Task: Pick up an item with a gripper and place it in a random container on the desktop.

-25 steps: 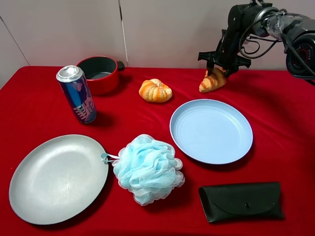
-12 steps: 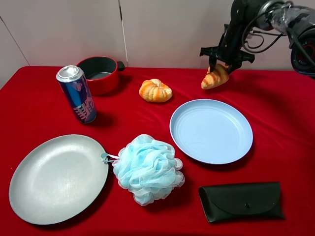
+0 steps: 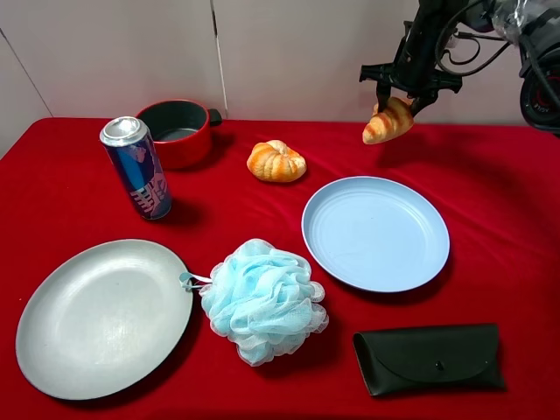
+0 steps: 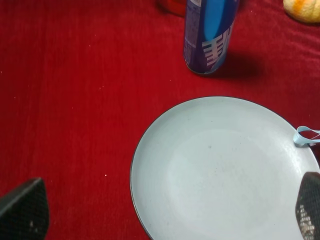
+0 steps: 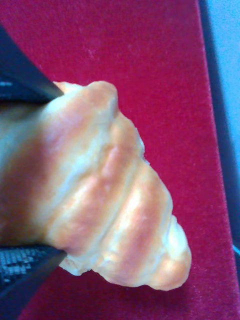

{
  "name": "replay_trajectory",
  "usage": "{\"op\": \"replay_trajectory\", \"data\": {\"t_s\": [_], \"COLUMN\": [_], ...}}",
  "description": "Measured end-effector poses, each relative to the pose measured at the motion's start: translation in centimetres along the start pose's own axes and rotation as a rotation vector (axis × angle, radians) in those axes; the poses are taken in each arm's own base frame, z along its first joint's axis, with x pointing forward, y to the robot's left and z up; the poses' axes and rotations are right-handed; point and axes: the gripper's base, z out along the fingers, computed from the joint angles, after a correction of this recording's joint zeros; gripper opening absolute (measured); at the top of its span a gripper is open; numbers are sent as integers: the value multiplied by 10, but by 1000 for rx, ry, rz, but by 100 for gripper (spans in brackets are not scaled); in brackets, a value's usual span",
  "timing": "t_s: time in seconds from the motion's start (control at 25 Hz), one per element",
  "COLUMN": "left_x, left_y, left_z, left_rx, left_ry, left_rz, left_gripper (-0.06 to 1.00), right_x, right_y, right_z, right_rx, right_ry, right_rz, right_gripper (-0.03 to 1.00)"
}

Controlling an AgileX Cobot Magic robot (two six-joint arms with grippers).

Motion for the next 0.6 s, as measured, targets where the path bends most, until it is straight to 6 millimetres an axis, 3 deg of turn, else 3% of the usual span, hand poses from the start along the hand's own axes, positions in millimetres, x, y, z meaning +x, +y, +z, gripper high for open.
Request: {"op": "replay_trajectory", "data": {"t_s": [0.6], "left_x": [0], "left_y": [0], "left_z": [0], "left_rx": [0], "left_ry": [0], "left_rz": [0], "left_gripper": [100], "right_x": [10], "right_y": [50], "right_z": [-50], "right_rx": [-67], "right_ry": [-70], "right_rz": [-86], "right_gripper": [40]}}
